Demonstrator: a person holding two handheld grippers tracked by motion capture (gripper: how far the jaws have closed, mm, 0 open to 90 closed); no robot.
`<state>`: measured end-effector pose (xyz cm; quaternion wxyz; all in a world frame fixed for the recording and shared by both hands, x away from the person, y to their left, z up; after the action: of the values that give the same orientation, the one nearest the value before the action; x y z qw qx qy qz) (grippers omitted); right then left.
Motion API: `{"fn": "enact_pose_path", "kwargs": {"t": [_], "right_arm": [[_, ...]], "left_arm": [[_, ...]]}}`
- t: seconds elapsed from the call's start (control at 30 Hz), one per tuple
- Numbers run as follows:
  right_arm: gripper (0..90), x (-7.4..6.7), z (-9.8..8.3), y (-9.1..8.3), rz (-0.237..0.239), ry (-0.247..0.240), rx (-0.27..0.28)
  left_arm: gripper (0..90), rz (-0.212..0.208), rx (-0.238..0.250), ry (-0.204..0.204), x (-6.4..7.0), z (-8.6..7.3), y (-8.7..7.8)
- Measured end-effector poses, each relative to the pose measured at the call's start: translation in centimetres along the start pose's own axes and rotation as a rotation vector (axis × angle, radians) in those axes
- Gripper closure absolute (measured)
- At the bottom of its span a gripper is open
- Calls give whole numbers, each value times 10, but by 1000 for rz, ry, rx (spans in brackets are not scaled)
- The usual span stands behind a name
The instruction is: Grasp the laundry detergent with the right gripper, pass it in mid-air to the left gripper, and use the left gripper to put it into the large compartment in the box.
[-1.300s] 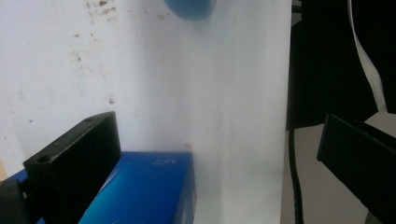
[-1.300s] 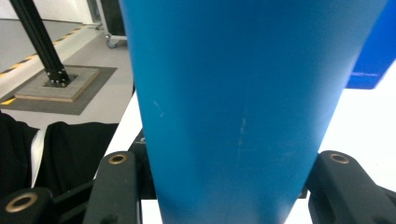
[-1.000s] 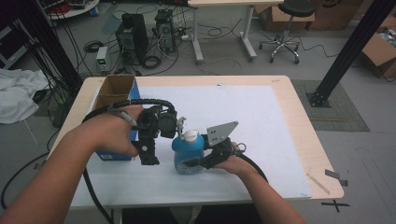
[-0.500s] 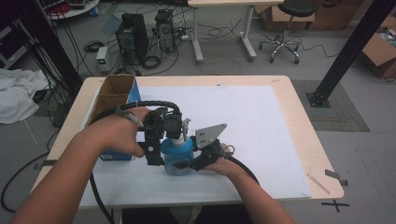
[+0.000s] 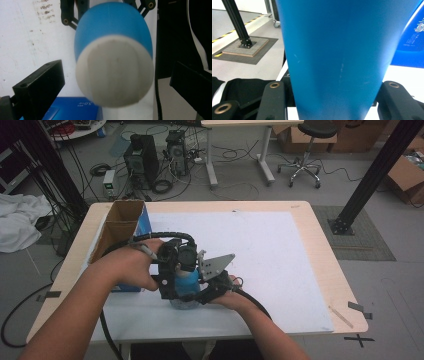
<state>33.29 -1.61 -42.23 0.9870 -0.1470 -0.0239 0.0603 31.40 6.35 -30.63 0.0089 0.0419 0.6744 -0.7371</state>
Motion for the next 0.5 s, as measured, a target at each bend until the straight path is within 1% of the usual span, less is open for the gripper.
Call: {"fn": "enact_pose_path", "kwargs": {"t": [0.1, 0.13, 0.27, 0.5], "right_arm": [[461, -1, 1, 4, 3, -6, -9], [461, -1, 1, 5, 4, -5, -9], [461, -2, 2, 8, 4, -7, -7], [462, -1, 3, 8, 3, -2, -6]], "left_arm": [[1, 9, -4, -3, 0, -1, 0], [1, 11, 4, -6, -1, -1, 1], [1, 8, -3, -3, -1, -1, 4], [3, 18, -3, -13, -2, -2, 9]]}}
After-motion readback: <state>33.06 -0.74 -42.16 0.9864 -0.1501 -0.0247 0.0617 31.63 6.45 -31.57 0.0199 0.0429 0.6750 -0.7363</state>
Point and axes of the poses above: each handheld gripper's, and its own axes: y roughly forward along the jaws, z roughly out of its top, x roughly to its right, the point moved 5 cm from there along y, roughly forward along the jaws, and after that the axes turned 4 degrees about x, right-handed, at the moved point
